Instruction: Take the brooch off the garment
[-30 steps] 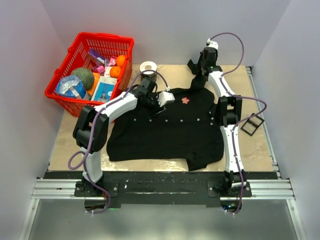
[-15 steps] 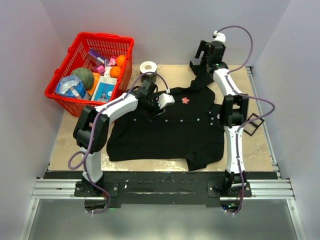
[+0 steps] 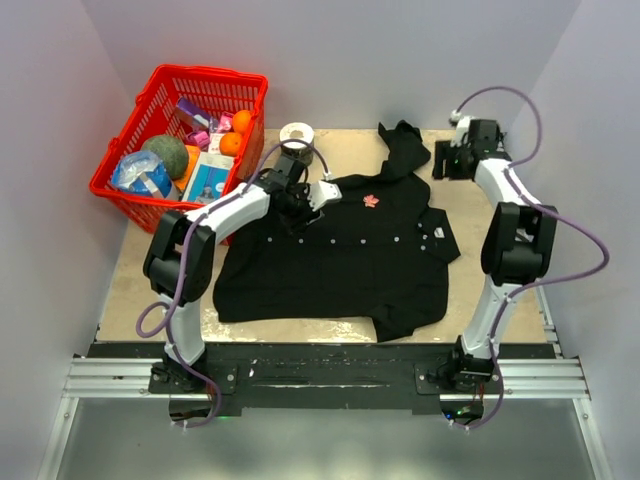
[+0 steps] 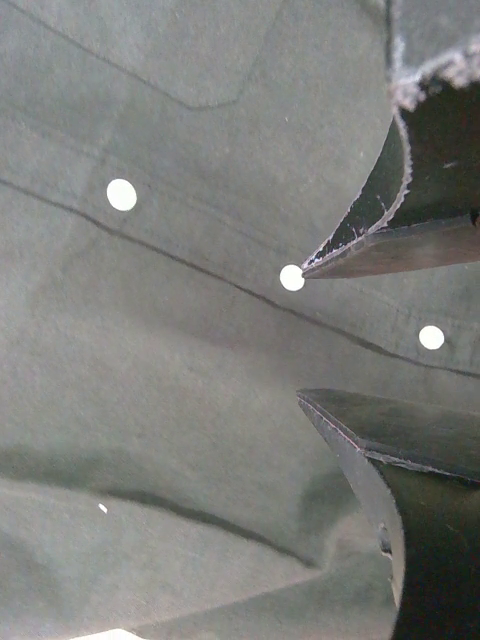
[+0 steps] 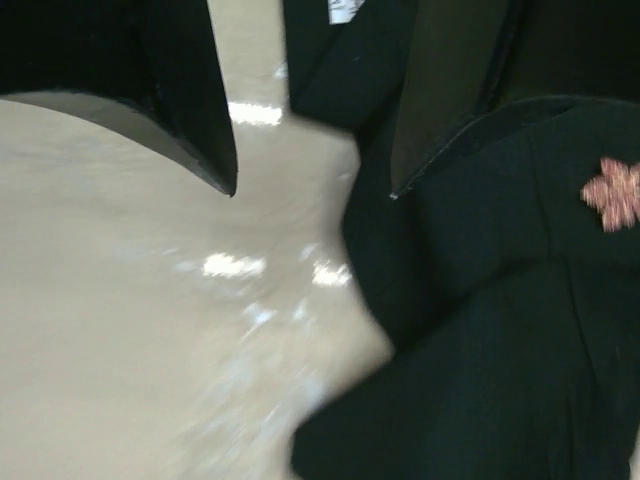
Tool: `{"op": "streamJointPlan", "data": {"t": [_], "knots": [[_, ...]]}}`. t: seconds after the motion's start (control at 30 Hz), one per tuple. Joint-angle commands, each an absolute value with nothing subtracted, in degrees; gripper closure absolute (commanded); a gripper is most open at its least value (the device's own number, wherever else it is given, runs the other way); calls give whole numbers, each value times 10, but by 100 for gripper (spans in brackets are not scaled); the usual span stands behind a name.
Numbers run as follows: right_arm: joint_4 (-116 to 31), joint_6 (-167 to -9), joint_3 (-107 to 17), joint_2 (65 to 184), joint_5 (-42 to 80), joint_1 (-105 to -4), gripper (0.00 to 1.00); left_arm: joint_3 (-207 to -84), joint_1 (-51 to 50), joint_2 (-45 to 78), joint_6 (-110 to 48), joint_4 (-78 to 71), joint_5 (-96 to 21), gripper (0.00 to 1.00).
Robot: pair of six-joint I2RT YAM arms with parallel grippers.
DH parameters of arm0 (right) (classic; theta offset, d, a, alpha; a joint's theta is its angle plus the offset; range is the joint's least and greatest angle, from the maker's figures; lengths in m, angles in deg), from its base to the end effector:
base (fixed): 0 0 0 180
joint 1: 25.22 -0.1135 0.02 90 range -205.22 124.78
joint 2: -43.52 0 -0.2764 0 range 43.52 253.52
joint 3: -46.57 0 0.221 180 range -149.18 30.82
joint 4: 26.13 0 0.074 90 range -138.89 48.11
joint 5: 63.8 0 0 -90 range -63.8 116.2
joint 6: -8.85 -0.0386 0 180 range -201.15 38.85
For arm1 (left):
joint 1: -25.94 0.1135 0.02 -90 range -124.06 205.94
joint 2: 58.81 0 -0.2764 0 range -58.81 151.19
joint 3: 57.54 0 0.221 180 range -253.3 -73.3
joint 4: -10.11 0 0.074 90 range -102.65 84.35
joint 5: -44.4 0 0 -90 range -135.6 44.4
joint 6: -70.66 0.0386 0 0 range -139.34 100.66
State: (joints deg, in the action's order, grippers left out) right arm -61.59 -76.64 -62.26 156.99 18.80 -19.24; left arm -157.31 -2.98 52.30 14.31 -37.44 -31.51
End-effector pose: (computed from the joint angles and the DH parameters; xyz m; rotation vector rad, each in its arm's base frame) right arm 0.4344 -0.0405 0.2768 -0.0391 2.2638 0.0495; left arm 0.3402 -0.1987 0.2325 1.4132 2.1550 -0.2884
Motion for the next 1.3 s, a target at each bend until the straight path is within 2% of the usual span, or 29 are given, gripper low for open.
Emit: {"op": "streamJointPlan", "data": {"t": [0.0,0.1,0.27,0.5,0.77,1.07,1.27], "knots": [[-724,-740,-635,1648,104,-196,36,-1594,-17,511,145,-363,-311,47],[-743,-751,-654,1668,83,-195,39,-1587,-9,508,144,-369,-311,47],[-745,-722,-602,1628,85,-189,39,-1564,5,494,149,-370,-311,47],[-775,-604,-519,1577,103,-179,35,-1541,18,488,140,-365,-307,47],[-752,-545,-489,1584,285,-178,37,-1520,18,486,137,-365,-327,47],[-709,-542,-470,1558,373,-179,38,-1362,19,437,126,-340,-386,48],[-731,-499,-448,1508,321,-179,38,-1289,18,376,107,-339,-397,48]]}}
